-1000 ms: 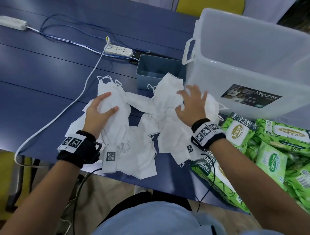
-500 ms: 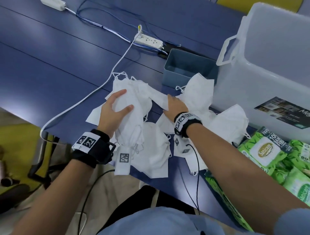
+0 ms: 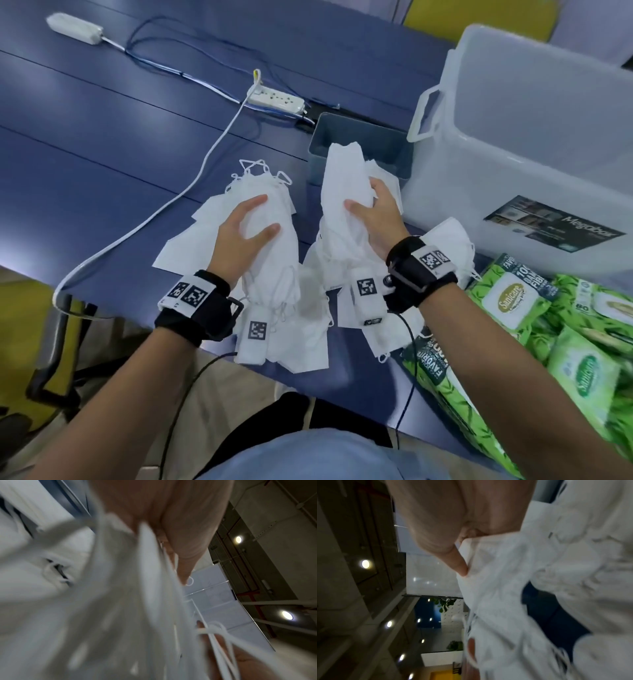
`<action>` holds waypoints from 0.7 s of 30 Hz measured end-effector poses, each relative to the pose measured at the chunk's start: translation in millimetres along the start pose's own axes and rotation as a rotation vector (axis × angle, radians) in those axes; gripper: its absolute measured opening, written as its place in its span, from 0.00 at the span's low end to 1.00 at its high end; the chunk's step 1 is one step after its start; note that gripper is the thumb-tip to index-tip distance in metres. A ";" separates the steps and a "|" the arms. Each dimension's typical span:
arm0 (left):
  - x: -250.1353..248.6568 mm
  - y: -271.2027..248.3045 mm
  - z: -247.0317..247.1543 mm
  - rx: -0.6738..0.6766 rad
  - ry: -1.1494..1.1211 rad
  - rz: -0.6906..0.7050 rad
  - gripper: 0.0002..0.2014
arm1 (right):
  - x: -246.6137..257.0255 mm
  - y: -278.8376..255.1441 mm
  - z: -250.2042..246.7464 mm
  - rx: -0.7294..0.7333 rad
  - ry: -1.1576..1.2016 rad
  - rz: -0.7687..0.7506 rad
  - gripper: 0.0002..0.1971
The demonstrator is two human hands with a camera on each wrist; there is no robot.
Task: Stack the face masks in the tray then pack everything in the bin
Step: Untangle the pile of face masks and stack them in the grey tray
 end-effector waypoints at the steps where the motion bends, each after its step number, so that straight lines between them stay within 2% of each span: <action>1: -5.4 -0.6 6.5 0.012 0.003 0.021 0.20 | -1.0 -9.1 3.7 0.015 0.110 0.047 0.17; 2: -9.0 -1.7 13.4 0.028 -0.005 0.027 0.18 | -3.2 -17.8 8.3 0.029 0.188 0.083 0.17; 4: -13.1 -4.7 27.3 0.080 -0.076 0.015 0.15 | -10.9 -33.5 17.5 0.031 0.198 0.109 0.19; 8: -17.1 -15.5 46.3 0.165 -0.269 -0.030 0.21 | -24.2 -60.7 41.4 0.081 -0.068 -0.043 0.20; 12: -14.0 -27.2 55.2 0.125 -0.216 -0.009 0.18 | -37.1 -77.8 59.3 0.080 -0.420 -0.240 0.24; 15: -6.9 -29.7 51.9 0.069 -0.177 0.012 0.25 | -46.5 -81.2 55.8 0.091 -0.613 -0.200 0.28; 19: 0.5 -23.7 29.4 0.000 -0.191 0.015 0.40 | -60.7 -84.6 27.5 0.145 -0.552 -0.113 0.32; 21: 5.6 -17.5 14.2 -0.020 -0.209 -0.002 0.44 | -74.4 -86.5 5.1 0.149 -0.639 -0.030 0.34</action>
Point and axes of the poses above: each hand's wrist, its own y-axis towards the middle knuckle, its own z-axis out of the palm, x = y × z, the point moved 6 cm from there along y, towards the middle knuckle, and after that the axes turned 11 degrees about y, right-handed, at the moved point
